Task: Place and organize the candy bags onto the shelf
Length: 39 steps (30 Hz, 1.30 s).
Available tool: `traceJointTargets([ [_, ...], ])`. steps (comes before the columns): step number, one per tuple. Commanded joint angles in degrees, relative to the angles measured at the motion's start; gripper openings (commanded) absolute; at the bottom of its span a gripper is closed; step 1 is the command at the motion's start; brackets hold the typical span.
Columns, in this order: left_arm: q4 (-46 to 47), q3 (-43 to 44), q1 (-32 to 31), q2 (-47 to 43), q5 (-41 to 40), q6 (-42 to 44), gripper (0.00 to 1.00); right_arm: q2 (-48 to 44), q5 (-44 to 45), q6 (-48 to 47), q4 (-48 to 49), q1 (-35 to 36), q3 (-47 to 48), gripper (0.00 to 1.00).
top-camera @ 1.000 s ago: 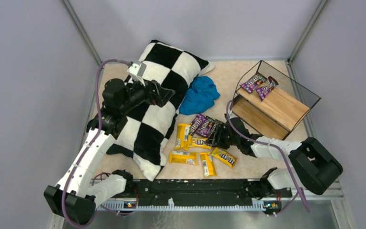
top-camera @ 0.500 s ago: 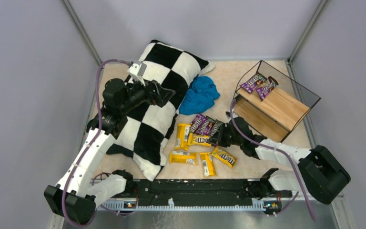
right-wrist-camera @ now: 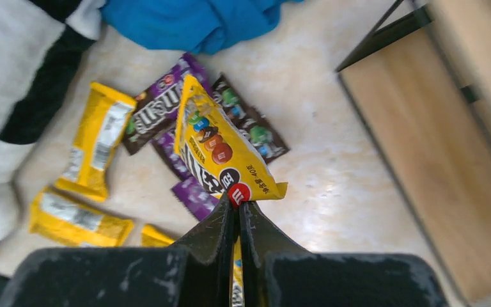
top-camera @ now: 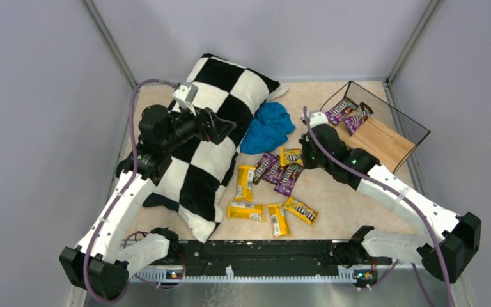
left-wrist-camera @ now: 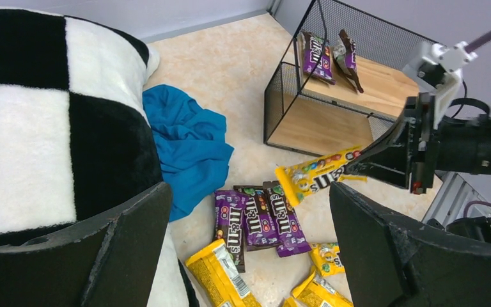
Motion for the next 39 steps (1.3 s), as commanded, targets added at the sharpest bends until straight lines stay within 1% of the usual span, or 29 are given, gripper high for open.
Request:
traceJointTargets([
  [1,2.5,0.7,-0.2,-0.1,1.0,-0.3,0.99,4.7,26.6,-10.6,-16.6,9.8,8.8,0.0],
  [2,2.6,0.7,-0.3,-0.1,1.1,-0.3,0.99,7.1,32.7,-11.6,-18.8,11.6,10.0,0.0],
  [5,2.6,0.8,-0.2,-0.1,1.2,-0.4,0.99,14.6,46.2,-13.0,-23.2,14.2,11.7,0.0],
  [8,2.5,0.8,-0.3,-0.6,0.6,-0.2,0.99,18.6,49.0,-14.8,-22.0,14.8,13.1,0.0],
  [11,2.3,0.7,-0.3,-1.2,-0.2,0.1,0.99,23.3,57.9,-16.3,-21.4,14.9,12.4,0.0],
  [13,2.1,0.8,-0.2,-1.6,-0.9,0.3,0.99,26.2,61.6,-16.6,-20.9,14.9,11.9,0.0],
  [17,1.9,1.0,-0.3,-2.0,-1.1,0.4,0.99,32.7,65.4,-20.2,-18.0,14.6,10.7,0.0],
  [20,1.8,1.0,-0.3,-2.4,-1.5,0.6,0.99,37.2,67.2,-20.1,-16.7,13.4,11.2,0.0],
  [22,1.5,1.1,-0.4,-2.4,-2.3,0.9,0.99,38.5,66.6,-25.1,-10.2,11.8,9.7,0.0],
  [23,1.4,1.1,-0.5,-2.4,-2.5,1.1,0.99,38.5,66.2,-28.7,-3.4,11.0,8.4,0.0],
  [24,1.5,1.1,-0.5,-2.4,-2.6,1.1,0.99,38.3,65.4,-32.1,-0.2,10.2,7.1,0.0],
  [25,1.4,1.1,-0.5,-2.5,-2.5,1.2,0.99,37.9,64.2,-34.6,5.3,9.6,6.1,0.0],
  [27,1.6,1.0,-0.5,-2.3,-2.1,1.2,0.99,37.6,62.3,-38.5,11.2,8.3,4.9,0.0],
  [29,1.6,1.0,-0.5,-2.1,-2.0,1.1,0.99,37.6,62.0,-41.3,14.7,7.5,4.6,0.0],
  [35,1.7,1.0,-0.5,-1.6,-1.3,0.9,0.99,37.7,55.7,-53.6,26.9,6.0,2.2,0.0],
  [37,1.6,1.0,-0.5,-1.4,-1.4,1.0,0.99,37.8,51.3,-54.2,25.7,5.7,2.2,0.0],
  [39,1.7,1.0,-0.5,-1.4,-1.5,1.1,0.99,38.5,49.9,-53.8,25.0,4.9,2.4,0.0],
])
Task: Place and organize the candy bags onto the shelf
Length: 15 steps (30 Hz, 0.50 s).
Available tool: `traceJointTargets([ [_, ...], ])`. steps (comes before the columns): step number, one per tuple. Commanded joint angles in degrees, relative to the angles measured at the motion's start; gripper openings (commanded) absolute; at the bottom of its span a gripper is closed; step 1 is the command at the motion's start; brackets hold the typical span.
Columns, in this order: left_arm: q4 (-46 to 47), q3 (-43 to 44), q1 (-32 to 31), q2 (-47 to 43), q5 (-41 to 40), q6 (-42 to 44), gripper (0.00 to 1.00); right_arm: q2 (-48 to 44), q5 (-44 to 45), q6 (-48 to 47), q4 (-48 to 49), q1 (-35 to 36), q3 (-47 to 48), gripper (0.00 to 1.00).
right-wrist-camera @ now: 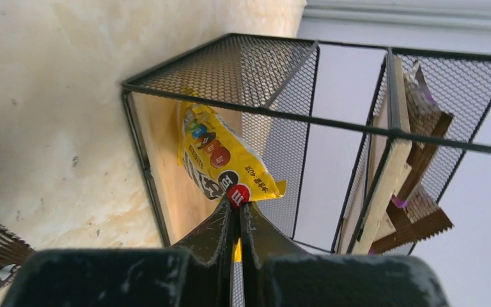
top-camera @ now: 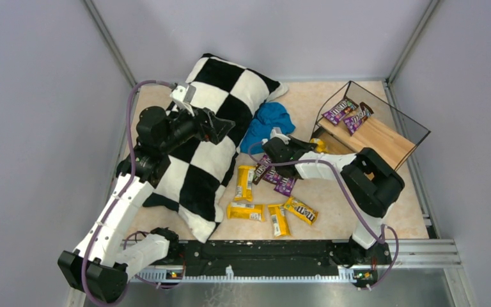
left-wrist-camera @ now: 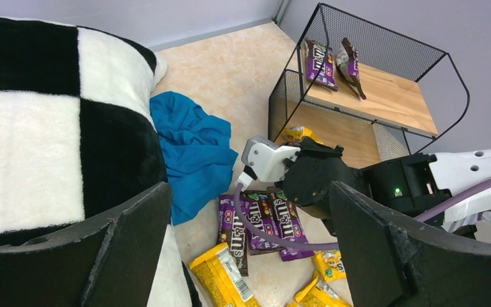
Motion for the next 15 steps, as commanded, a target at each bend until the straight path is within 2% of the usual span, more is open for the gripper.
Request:
traceJointTargets([
  [1,1.8,1.0,-0.2,0.0,0.0,0.8,0.99,-0.1,-5.5,-3.9,3.7,-1.2,0.3,0.0],
  [2,1.8,1.0,-0.2,0.0,0.0,0.8,0.99,0.2,-6.1,-3.2,2.9,-1.3,0.5,0.01],
  [6,1.7,1.0,-0.2,0.0,-0.1,0.8,0.99,-0.7,-12.2,1.5,-2.2,-1.7,1.9,0.3],
  [8,1.8,0.9,-0.2,0.1,-0.1,0.8,0.99,-1.5,-14.5,2.8,-4.2,-2.0,2.4,0.36],
  [11,1.8,0.9,-0.2,0.0,0.1,0.7,0.99,-1.9,-15.1,3.8,-4.8,-3.0,2.5,0.37],
  [15,1.8,0.9,-0.2,-0.3,0.2,0.7,0.99,-1.3,-15.2,4.9,-5.8,-4.6,3.5,0.33],
])
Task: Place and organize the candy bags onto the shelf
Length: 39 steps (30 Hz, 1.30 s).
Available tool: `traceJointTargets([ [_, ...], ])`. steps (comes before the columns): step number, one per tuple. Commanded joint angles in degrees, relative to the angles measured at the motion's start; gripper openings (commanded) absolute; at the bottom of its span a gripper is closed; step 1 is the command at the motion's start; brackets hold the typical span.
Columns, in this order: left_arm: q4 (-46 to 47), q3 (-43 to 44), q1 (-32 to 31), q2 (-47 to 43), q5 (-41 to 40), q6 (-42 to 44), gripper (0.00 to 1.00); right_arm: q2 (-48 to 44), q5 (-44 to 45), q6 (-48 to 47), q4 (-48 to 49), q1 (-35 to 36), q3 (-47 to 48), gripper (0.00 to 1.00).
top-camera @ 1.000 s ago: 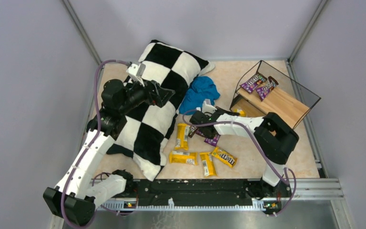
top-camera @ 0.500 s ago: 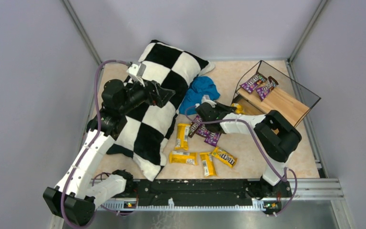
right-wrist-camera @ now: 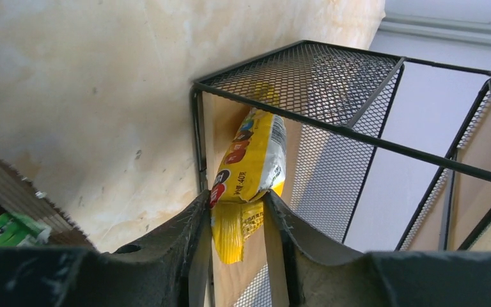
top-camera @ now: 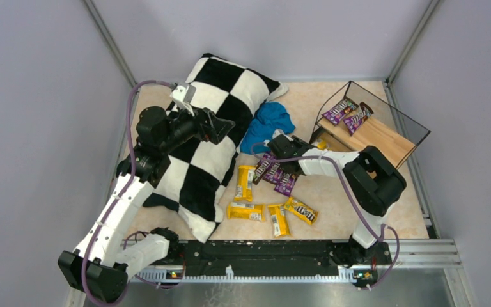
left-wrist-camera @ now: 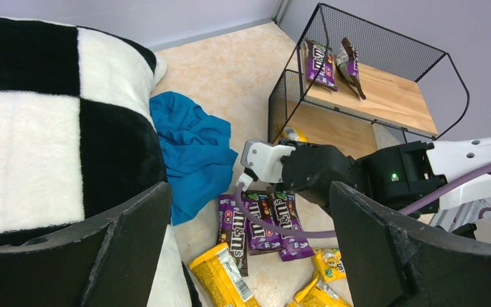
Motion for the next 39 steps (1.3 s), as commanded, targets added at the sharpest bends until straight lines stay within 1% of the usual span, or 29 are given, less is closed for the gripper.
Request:
traceJointTargets([
  [1,1.9,0.9,-0.2,-0.3,0.3,0.7,0.99,-1.0,-1.7,3.1,-1.9,-2.1,3.6,0.33],
  [3,2.0,0.9,-0.4,-0.4,0.3,0.6,0.99,-0.2,-2.5,4.0,-3.4,-2.1,4.2,0.33],
  [5,1.9,0.8,-0.4,-0.4,0.1,0.7,0.99,0.3,-3.5,5.3,-4.1,-2.2,4.1,0.4],
  [7,1.9,0.8,-0.4,-0.4,0.1,0.7,0.99,0.0,-4.5,6.7,-4.1,-2.5,3.8,0.44],
  [10,1.9,0.8,-0.6,-0.4,0.2,0.6,0.98,0.1,-5.3,8.2,-5.2,-2.6,5.1,0.44],
  [13,2.0,0.7,-0.6,-0.3,0.3,0.4,0.99,0.1,-4.8,9.1,-6.0,-2.7,5.8,0.38],
  [16,2.3,0.7,-0.7,0.0,1.0,0.2,0.99,0.5,-2.4,9.9,-6.2,-2.6,6.2,0.37],
  [19,2.3,0.7,-0.7,0.0,1.0,0.1,0.99,1.4,-0.2,8.9,-4.8,-3.0,6.6,0.27],
  [21,2.3,0.7,-0.7,-0.1,1.1,0.0,0.99,2.0,1.6,6.1,-1.7,-3.4,6.0,0.21],
  [23,2.5,0.6,-0.9,-0.1,1.4,-0.1,0.99,2.1,2.1,2.8,3.2,-4.7,4.3,0.21],
  [28,2.6,0.5,-1.6,1.0,1.7,-0.3,0.99,0.9,-3.1,-0.2,9.1,-8.4,3.0,0.21],
  [32,2.7,0.5,-1.7,0.9,2.0,-0.4,0.99,0.7,-5.7,-1.9,12.0,-9.6,1.4,0.25],
  [33,2.7,0.4,-1.7,0.8,1.8,-0.4,0.99,0.9,-5.2,-1.8,12.2,-9.6,1.3,0.27],
  [36,2.5,0.5,-1.6,0.6,1.0,0.0,0.99,2.6,-3.6,2.9,5.8,-9.0,4.2,0.34],
  [38,2.5,0.5,-1.7,0.8,0.9,0.1,0.99,2.8,-3.4,4.3,3.0,-7.4,4.6,0.43],
  [39,2.4,0.5,-1.6,0.8,0.9,0.1,0.99,2.7,-1.9,4.4,3.0,-6.5,4.0,0.5],
])
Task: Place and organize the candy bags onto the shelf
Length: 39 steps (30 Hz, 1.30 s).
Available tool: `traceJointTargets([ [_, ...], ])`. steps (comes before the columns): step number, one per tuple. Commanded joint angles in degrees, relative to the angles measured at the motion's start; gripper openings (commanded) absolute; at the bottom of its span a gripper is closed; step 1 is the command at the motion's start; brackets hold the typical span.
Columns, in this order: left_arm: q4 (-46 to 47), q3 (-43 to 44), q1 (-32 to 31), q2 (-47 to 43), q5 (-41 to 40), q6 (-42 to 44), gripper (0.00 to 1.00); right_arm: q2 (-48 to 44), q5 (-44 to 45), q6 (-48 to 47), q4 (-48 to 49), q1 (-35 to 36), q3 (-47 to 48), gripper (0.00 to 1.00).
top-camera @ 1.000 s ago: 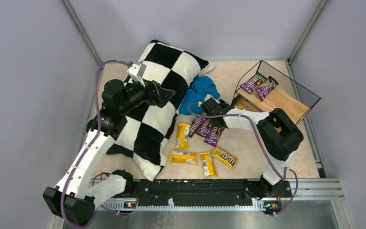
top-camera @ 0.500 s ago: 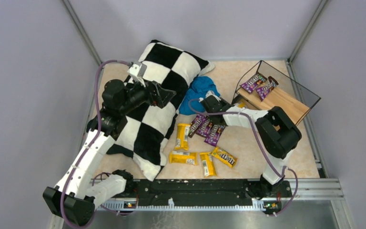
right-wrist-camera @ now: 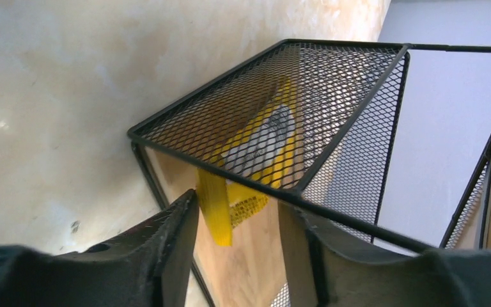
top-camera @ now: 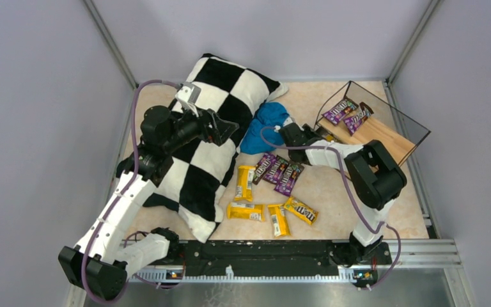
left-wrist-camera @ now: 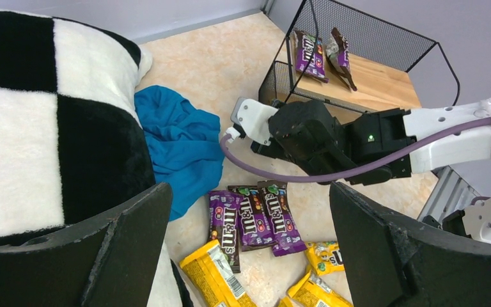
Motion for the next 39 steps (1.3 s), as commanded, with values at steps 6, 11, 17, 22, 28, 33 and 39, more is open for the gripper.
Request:
traceJointTargets([
  [6,2.4,0.5,-0.2,-0.3,0.4,0.2,0.99,-2.0,2.3,8.0,-8.0,3.9,2.2,0.54],
  [11,2.4,0.5,-0.2,-0.2,0.4,0.2,0.99,-1.9,3.0,7.1,-7.9,4.0,1.8,0.45],
  [17,2.4,0.4,-0.3,-0.2,0.3,0.3,0.99,0.0,6.0,6.1,-5.8,3.3,2.1,0.36],
  [22,2.4,0.5,-0.3,-0.2,0.7,0.3,0.99,1.1,6.6,4.6,-2.9,1.2,2.3,0.33],
  [28,2.3,0.5,-0.2,-0.2,0.5,0.4,0.99,1.6,6.4,5.0,-3.8,0.2,3.6,0.36],
  [33,2.4,0.6,-0.3,-0.3,0.6,0.5,0.99,0.1,5.2,7.3,-6.2,2.5,3.1,0.45],
  [39,2.4,0.5,-0.3,-0.2,0.6,0.5,0.99,1.0,7.1,8.1,-3.1,3.0,1.0,0.49],
])
